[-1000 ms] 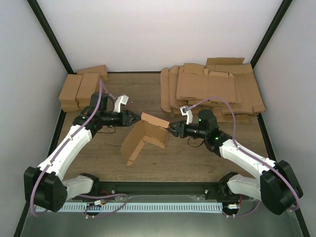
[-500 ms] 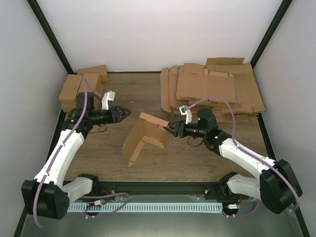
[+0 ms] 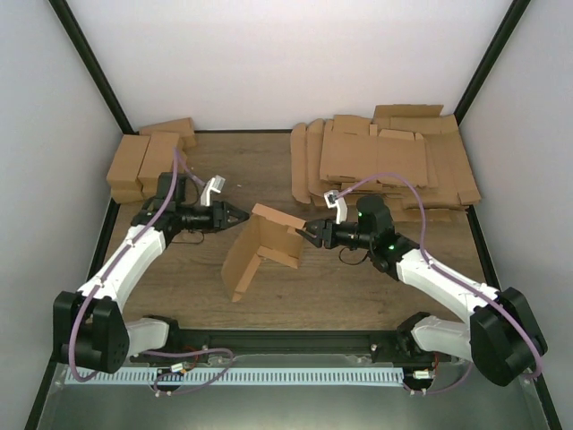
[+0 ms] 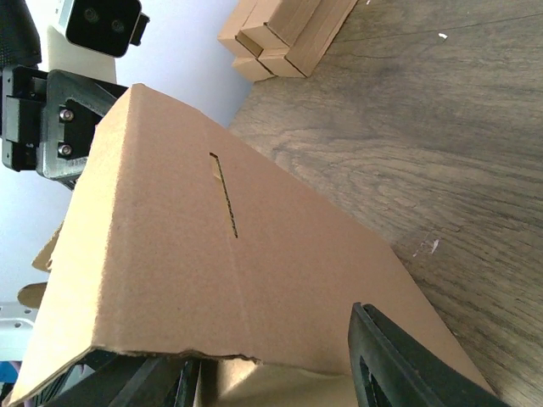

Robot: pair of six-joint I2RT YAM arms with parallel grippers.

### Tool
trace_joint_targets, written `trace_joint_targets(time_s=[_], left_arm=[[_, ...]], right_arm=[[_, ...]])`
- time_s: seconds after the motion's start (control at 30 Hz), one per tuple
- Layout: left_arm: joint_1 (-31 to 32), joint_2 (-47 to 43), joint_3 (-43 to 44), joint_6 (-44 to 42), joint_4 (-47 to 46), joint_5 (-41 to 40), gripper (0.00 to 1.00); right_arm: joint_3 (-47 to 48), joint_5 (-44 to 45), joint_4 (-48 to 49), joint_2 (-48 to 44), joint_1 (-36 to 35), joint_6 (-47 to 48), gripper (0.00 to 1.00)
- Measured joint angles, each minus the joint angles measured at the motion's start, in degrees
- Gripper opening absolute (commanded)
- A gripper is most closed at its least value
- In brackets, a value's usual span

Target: Fold the paper box

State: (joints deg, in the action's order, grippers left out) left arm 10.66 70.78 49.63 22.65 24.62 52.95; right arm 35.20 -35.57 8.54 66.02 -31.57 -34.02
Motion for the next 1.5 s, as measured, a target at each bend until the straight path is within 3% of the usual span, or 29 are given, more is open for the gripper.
trace_joint_targets(time_s=[0.53,0.9,1.1,1.5], left_arm=[[3.5,2.0,-0.7,2.7,-6.7,2.9,0.28],[3.7,3.4,-0.7,2.5,-7.3,2.4,0.26],[4.0,3.4,-0.7,2.5,-7.4,1.7,0.26],[4.1,3.4,-0.7,2.4,-7.4,1.4,0.26]], right_arm=[[0.0,-0.4,0.0,0.1,0.0,0.2,0.49],[0.1,0.0,-1.8,-0.3,0.0,1.3,0.66],[0.7,1.4,-5.6,-3.8,0.0,4.1,0.72],[0.8,3.4,-10.7,-14.1,0.0,11.3,0.72]])
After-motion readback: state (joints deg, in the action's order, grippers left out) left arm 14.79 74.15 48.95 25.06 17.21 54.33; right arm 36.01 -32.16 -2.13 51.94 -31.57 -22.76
